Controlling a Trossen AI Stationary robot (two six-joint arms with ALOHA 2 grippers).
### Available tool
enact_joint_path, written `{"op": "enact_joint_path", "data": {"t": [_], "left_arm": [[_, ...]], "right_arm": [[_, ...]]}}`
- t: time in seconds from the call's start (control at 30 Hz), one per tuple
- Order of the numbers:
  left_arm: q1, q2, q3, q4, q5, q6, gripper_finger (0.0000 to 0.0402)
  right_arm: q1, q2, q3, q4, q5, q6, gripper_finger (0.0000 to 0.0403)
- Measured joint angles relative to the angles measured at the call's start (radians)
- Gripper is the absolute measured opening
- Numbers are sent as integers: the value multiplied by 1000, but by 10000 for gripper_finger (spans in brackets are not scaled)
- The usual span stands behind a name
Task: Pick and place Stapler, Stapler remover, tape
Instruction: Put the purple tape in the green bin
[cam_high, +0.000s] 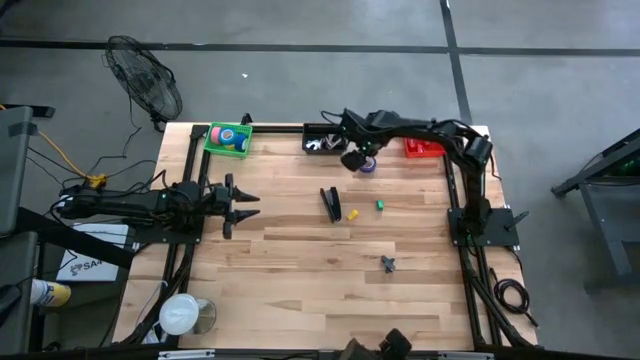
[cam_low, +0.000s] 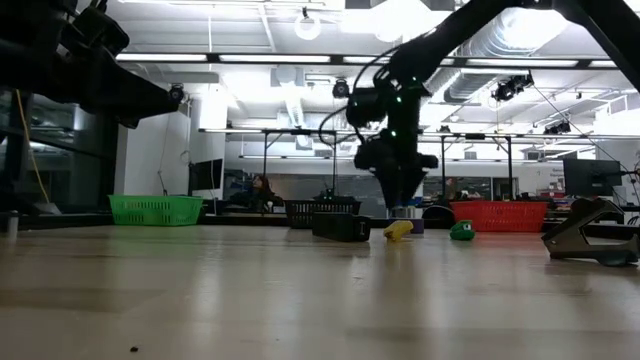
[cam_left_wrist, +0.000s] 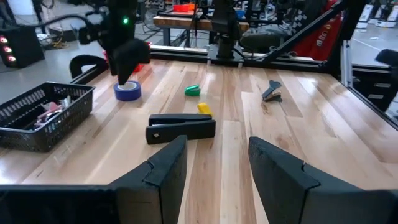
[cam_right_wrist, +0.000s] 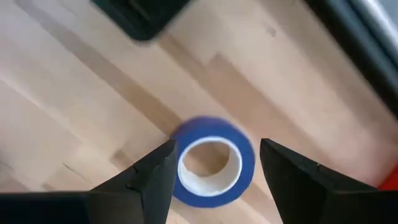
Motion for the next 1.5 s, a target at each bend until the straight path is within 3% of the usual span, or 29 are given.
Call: {"op": "enact_joint_path", "data": {"t": [0.4, 1.2, 1.5], "left_arm": [[0, 0, 0, 1, 4, -1, 168], [0, 0, 0, 1, 2, -1, 168], [0, 0, 0, 1, 4, -10, 168]], "right_arm": [[35, -6, -102, 71, -1, 5, 220], [59, -63, -109, 89, -63, 49, 220], [81, -60, -222, 231, -62, 60, 220]]}}
